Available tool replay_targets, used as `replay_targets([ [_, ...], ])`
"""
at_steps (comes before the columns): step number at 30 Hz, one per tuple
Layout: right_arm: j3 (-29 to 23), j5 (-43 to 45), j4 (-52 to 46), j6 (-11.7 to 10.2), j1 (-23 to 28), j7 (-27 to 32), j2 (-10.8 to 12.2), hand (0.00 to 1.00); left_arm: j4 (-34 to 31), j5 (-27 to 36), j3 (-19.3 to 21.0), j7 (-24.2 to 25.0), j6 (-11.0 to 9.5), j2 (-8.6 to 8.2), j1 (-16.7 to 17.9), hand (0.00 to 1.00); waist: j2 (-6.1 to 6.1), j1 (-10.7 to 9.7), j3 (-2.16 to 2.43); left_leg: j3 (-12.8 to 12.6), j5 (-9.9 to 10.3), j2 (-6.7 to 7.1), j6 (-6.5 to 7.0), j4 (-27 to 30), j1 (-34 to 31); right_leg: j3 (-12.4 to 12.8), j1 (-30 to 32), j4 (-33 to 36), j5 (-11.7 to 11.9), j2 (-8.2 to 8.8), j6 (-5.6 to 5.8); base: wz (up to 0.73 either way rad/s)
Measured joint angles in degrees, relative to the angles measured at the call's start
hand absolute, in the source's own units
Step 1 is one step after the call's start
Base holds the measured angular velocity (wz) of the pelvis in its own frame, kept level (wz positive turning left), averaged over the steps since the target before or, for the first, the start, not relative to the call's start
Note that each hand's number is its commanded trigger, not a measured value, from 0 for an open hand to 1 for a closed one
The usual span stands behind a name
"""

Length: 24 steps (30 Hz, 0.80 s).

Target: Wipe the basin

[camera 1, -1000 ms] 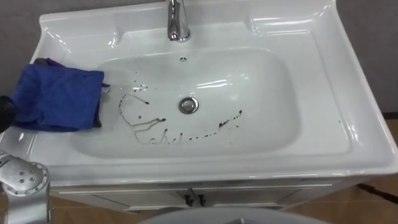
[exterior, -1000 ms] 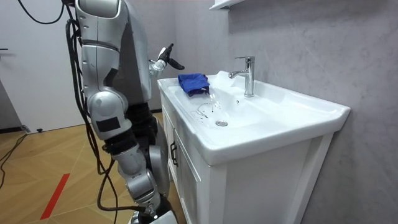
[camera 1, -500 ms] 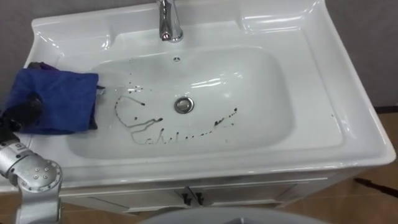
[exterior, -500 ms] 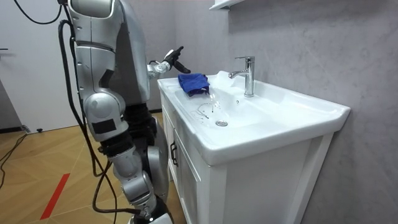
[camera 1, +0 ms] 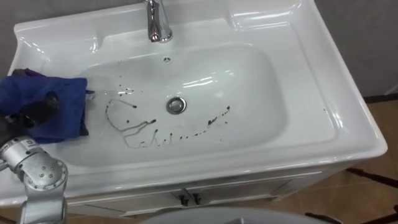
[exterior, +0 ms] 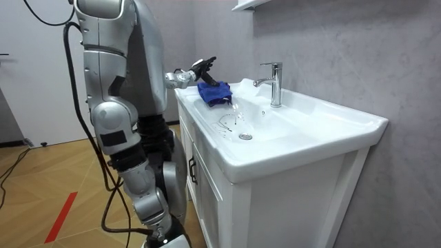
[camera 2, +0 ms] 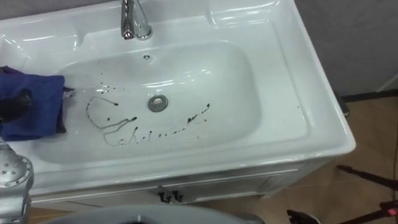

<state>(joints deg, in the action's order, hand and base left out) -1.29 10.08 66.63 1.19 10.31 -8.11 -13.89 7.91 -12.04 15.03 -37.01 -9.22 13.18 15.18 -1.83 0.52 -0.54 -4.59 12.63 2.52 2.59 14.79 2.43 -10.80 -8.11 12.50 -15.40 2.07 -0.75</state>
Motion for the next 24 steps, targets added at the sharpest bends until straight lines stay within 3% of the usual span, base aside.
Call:
replay_targets([
  [9,0.0,1.5,-0.1,0.2,0.4,0.5,0.3,0.0,0.0,-0.1,-1.8,2.3,0.1,-0.04,0.0,0.0,0.1,-0.3,0.08,-0.6,0.0,-0.05,0.0,0.2,0.2,0.6,0.0,0.1,0.1,-0.07,-0.1,-0.01],
  [19,0.1,1.5,-0.1,0.2,1.1,0.4,0.7,0.0,1.9,-0.1,-2.7,2.9,0.6,-0.52,0.0,0.0,1.28,-0.4,0.13,-1.5,0.0,-0.82,-0.01,0.6,0.4,1.2,0.0,0.2,0.2,-0.29,-0.36,-0.03],
  [24,0.1,1.8,1.0,0.6,1.1,0.4,0.9,0.0,9.0,-0.2,-4.4,4.2,0.7,-0.62,-0.6,0.0,1.15,-0.9,0.13,-1.5,0.1,-0.93,-0.07,0.8,0.2,1.2,0.0,0.3,0.3,-0.44,-0.5,0.0],
])
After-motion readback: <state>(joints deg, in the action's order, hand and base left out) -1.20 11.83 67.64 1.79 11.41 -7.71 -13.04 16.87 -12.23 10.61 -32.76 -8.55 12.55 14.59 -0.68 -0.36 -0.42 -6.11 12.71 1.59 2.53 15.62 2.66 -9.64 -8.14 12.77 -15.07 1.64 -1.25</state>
